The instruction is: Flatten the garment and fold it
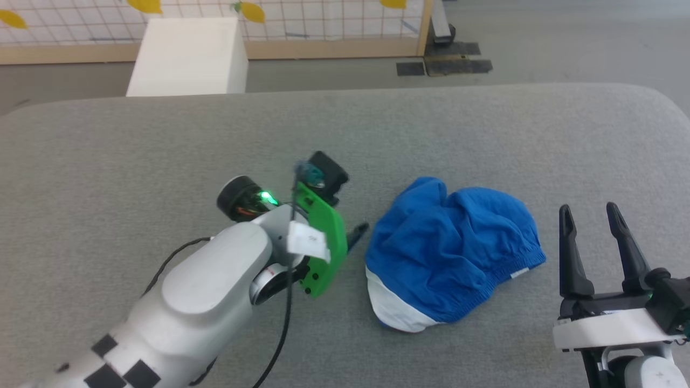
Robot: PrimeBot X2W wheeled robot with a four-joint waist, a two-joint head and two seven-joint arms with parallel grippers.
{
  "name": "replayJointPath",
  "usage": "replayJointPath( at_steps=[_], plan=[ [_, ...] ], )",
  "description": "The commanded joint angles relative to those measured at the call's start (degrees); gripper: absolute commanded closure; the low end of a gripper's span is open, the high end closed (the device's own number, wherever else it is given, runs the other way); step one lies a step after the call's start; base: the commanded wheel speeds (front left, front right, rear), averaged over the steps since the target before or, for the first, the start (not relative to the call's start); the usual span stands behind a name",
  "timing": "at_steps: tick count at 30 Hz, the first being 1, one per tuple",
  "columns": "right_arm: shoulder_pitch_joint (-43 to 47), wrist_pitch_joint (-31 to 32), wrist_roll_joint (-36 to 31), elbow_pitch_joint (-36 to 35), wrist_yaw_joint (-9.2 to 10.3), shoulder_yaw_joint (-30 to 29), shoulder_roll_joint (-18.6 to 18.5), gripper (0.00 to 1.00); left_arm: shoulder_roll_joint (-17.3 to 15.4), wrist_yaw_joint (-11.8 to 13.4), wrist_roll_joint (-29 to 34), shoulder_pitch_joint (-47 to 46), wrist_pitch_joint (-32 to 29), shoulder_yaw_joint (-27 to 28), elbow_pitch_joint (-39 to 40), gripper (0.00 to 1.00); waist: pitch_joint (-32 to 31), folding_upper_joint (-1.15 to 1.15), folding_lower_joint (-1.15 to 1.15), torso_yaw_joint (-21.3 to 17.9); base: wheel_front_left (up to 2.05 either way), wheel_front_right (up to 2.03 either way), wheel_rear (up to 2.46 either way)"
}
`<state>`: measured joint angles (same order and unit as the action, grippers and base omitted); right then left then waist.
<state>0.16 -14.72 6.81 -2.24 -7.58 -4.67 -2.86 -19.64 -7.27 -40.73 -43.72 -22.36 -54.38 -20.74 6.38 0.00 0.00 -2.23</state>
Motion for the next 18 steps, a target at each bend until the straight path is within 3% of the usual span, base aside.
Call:
replayJointPath(
  at_steps=[1,8,15,18],
  plan=[
    [-1.2,-0.3,0.5,0.1,0.09,0.2,0.0,0.0,-0.6,-0.2,-2.0,-2.3,-1.8,-2.3,0.4,0.0,1.5,0.0,0.0,-1.5,0.0,0.0,0.0],
    [-3.6,-0.3,1.6,0.1,0.09,0.2,0.0,0.0,-2.1,-0.2,-9.2,-10.1,-9.7,-16.1,-0.2,0.0,5.0,0.0,0.0,-5.1,0.0,0.0,0.0],
    [-5.4,-0.3,2.8,0.2,0.09,0.7,0.0,0.0,-1.8,-0.2,-9.7,-11.7,-12.7,-18.9,-2.5,0.0,8.2,0.0,0.0,-8.6,0.0,0.0,0.0],
    [-5.9,-0.3,3.1,0.5,0.09,0.8,0.0,0.0,-2.0,-0.2,-7.2,-9.3,-17.7,-18.9,-1.1,0.0,9.3,0.0,0.0,-9.6,0.0,0.0,0.0]
  ],
)
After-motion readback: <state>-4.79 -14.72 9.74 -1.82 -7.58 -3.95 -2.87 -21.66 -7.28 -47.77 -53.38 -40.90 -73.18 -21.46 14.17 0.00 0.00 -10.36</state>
